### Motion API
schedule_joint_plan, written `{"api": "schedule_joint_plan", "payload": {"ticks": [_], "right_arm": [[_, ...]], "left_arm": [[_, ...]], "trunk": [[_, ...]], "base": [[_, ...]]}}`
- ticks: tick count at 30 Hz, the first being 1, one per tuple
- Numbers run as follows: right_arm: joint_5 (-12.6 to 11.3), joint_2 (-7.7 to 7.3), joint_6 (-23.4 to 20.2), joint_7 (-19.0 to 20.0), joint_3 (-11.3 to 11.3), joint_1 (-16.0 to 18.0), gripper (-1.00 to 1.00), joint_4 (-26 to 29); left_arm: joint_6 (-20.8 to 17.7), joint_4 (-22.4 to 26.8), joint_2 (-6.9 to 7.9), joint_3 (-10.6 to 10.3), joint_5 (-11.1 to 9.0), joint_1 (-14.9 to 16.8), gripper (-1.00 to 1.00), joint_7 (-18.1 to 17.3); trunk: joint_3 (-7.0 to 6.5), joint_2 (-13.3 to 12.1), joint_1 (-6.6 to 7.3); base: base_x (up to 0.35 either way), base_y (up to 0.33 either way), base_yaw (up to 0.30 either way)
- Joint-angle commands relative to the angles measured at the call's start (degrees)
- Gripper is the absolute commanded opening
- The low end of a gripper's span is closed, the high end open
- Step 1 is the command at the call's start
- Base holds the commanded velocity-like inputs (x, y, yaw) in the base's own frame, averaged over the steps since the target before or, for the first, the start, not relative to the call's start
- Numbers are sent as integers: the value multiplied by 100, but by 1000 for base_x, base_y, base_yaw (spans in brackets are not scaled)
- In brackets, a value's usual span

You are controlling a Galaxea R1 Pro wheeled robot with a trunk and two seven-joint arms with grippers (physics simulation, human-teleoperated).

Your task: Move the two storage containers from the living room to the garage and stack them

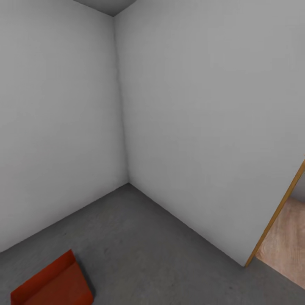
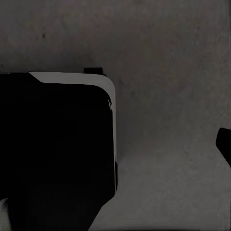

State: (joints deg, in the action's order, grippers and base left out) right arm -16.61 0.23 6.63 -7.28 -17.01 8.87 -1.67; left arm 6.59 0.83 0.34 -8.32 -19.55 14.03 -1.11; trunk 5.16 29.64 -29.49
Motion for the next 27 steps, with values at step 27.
{"api": "schedule_joint_plan", "payload": {"ticks": [27], "right_arm": [[-53, 3, 30, -2, -48, 9, 100, -18]], "left_arm": [[19, -4, 1, -49, -58, 3, 100, -12]], "trunk": [[11, 10, -2]], "base": [[0, 0, -294]]}}
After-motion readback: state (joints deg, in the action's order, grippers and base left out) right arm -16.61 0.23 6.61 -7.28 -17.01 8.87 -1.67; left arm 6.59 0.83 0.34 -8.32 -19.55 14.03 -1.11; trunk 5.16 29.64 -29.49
